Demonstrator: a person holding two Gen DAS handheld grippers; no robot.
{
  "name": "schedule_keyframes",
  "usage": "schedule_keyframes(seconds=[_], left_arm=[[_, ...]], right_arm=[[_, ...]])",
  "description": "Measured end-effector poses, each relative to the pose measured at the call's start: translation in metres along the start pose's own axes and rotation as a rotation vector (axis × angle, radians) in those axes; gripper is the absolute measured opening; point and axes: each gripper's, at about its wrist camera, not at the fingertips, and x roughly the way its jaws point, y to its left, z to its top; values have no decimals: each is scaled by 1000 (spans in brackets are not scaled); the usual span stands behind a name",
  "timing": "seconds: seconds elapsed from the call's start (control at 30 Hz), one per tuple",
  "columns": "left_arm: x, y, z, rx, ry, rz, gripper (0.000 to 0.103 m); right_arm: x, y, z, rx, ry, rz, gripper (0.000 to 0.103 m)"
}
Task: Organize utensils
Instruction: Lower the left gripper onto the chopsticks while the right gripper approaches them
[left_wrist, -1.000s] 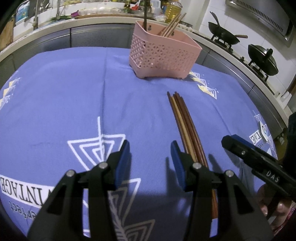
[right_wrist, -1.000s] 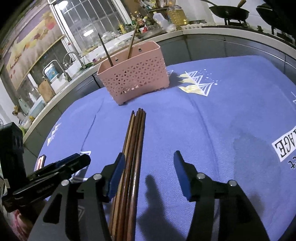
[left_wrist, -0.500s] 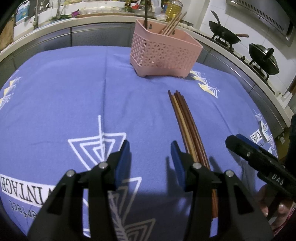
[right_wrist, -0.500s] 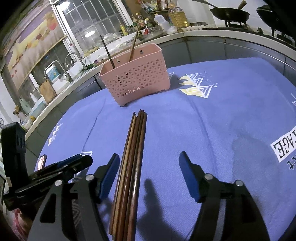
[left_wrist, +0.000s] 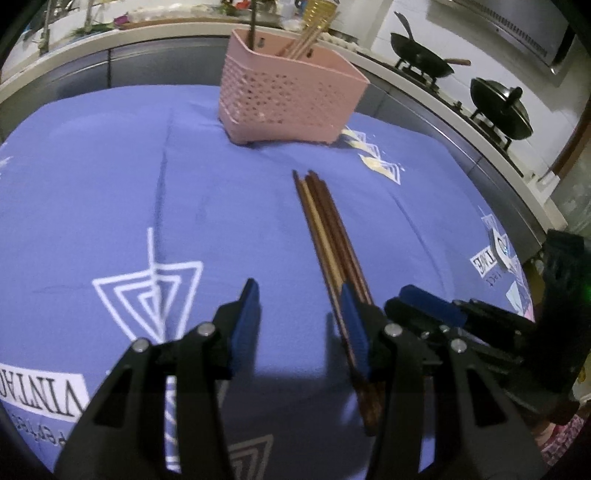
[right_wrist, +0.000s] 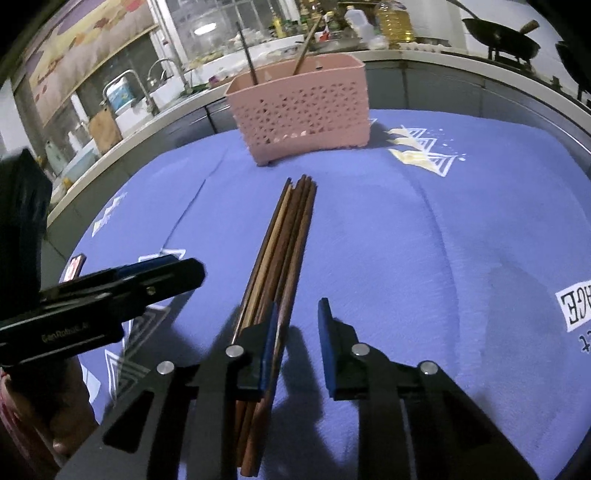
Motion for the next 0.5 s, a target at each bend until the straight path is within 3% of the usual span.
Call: schedule_keyframes(seconds=[0.1, 0.27, 0.33, 0.5], left_arm=[[8, -8, 1, 23, 19, -8, 44], [27, -19, -2, 70, 60, 51, 44], [30, -27, -2, 118, 55, 103, 43], [39, -35, 3, 140, 69, 128, 43]], right_arm=[[7, 6, -4, -44, 28, -18, 22], [9, 20, -8, -152, 6, -87, 22], [9, 17, -8, -148, 2, -91, 22], [7, 10, -6, -124, 8, -82, 22]])
